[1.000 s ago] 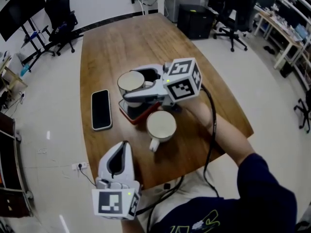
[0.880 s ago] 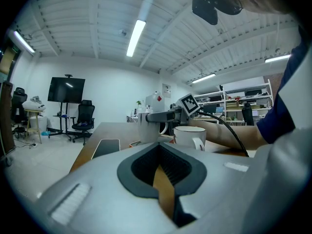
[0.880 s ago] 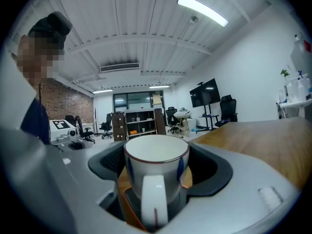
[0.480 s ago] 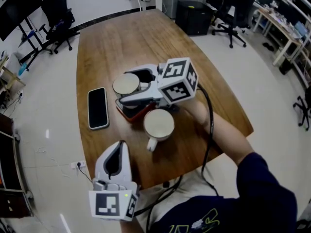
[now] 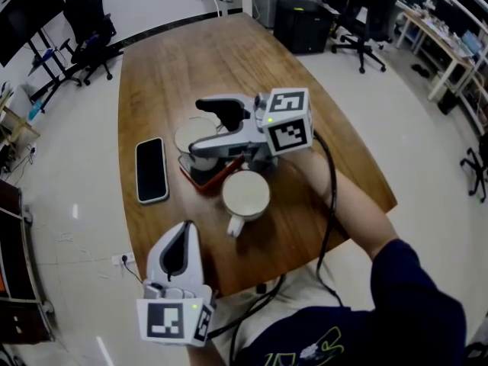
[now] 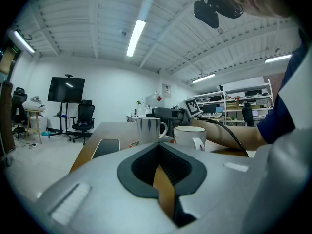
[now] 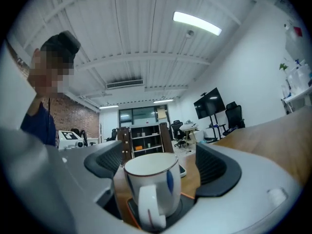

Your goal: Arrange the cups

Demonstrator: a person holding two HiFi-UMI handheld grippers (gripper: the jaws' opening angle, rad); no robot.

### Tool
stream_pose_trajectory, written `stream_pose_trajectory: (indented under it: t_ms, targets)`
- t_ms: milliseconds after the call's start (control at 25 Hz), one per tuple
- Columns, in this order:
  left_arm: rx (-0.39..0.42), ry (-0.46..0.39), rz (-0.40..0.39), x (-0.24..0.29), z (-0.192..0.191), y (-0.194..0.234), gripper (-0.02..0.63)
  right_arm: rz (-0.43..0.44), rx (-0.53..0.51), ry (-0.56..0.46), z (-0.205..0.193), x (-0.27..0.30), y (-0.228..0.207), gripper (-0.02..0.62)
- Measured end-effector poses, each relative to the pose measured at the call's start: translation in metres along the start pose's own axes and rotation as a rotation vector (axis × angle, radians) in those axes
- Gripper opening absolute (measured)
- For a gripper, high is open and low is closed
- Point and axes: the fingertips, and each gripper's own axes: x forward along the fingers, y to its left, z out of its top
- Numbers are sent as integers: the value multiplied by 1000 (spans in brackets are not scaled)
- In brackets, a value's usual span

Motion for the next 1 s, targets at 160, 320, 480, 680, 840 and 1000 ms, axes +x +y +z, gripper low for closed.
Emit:
stream_pose_trajectory:
  t_ms: [160,320,480,680,840,1000]
  targets:
    - [0,1,2,2,-4,3,3,-88,-58,-38,19,-28,-18,446]
    - [2,5,3,0,-5,3,3,-257,-184,37,25,-76,-34,410]
    - [9,0,-6,1,-2,4,3,-414,-223,60,14,-141,-29,78]
    - [-2,-5,5,1,-3,4,3,-522,-157,54,-24,-191,5,3]
    - [-1,-3,0,0,-2,4,3,-538,-131,80,-43,-203,33,3]
    - [-5,-1,2,2,-4,4,3,-541,-99,129,-55,-203,38,3]
